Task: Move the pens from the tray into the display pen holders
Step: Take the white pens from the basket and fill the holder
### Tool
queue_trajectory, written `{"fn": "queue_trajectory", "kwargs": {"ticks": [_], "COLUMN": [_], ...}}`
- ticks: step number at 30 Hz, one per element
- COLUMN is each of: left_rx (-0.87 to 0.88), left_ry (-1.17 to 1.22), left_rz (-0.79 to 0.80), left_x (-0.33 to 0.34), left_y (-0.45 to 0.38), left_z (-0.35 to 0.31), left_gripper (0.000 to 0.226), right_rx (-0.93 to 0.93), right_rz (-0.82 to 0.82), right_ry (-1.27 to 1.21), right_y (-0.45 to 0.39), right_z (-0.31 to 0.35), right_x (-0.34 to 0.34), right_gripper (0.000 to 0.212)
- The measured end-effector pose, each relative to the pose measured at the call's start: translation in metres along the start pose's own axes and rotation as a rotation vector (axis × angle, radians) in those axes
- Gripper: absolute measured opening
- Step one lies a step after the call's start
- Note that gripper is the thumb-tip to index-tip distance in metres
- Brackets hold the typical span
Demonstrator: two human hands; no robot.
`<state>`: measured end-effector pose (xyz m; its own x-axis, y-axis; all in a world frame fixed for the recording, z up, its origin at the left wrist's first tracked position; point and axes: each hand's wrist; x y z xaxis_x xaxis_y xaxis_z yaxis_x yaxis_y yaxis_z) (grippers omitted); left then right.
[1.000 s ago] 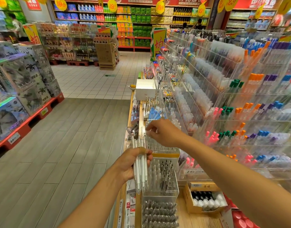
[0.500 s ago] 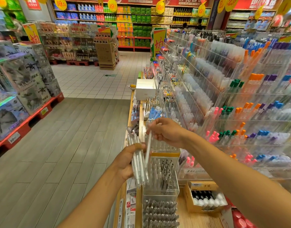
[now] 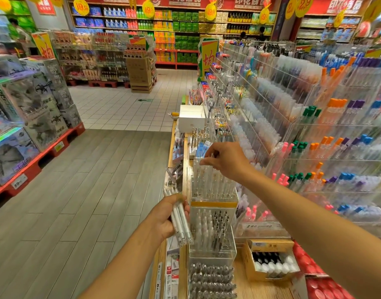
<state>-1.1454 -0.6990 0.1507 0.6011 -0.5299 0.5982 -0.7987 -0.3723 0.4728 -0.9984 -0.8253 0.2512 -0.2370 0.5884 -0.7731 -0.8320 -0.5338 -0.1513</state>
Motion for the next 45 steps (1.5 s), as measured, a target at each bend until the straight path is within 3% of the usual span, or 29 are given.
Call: {"fn": "queue_trajectory", "kwargs": {"ticks": [6, 9, 13, 19, 26, 28, 30, 33, 40, 45], "left_rx": [0.004, 0.007, 0.015, 0.023, 0.049, 0.050, 0.060, 0.113, 0.135, 0.113], "left_ry": [-0.015, -0.028, -0.037, -0.036, -0.110, -0.134, -0.153, -0.177, -0.183, -0.021], "left_rz": [0.004, 0.000, 0.003, 0.013, 0.104, 0.160, 0.205, 0.219, 0.254, 0.266], "left_x": [-0.001, 0.000, 0.001, 0.000, 0.001, 0.002, 0.005, 0.009, 0.008, 0.009], "left_y": [0.000, -0.002, -0.003, -0.003, 0.002, 0.003, 0.005, 0.006, 0.012, 0.013], "left_z": [-0.003, -0.002, -0.003, -0.008, -0.009, -0.012, -0.013, -0.012, -0.010, -0.011], "left_gripper": [0.012, 0.004, 0.005, 0.007, 0.010, 0.009, 0.009, 0.006, 0.008, 0.028], "right_rx": [0.018, 0.001, -0.059, -0.105, -0.176, -0.195, -0.118, 0.050, 0.330, 0.388], "right_rz": [0.004, -0.002, -0.012, 0.103, 0.005, -0.005, 0.165, 0.407, 0.563, 0.605], "right_ry": [-0.062, -0.083, 0.096, 0.296, 0.485, 0.356, 0.180, 0.148, -0.185, -0.533], "right_y": [0.000, -0.001, -0.007, -0.012, -0.007, -0.001, 0.008, 0.017, 0.028, 0.023], "right_z": [-0.002, 0.002, 0.003, -0.003, 0.008, 0.012, 0.019, 0.023, 0.019, 0.025], "right_x": [0.002, 0.008, 0.020, 0.030, 0.031, 0.029, 0.028, 0.037, 0.042, 0.021], "right_gripper": [0.023, 0.032, 0.023, 0.027, 0.032, 0.028, 0.026, 0.035, 0.027, 0.014]}}
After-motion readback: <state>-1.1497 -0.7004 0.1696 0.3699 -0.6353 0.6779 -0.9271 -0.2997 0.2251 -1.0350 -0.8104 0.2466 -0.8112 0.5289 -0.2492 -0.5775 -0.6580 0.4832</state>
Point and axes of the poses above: each hand's wrist, its own y-axis away from the middle knuckle, its own x-axis out of the palm, z = x × y, and after that the axes turned 15 degrees about x, right-handed
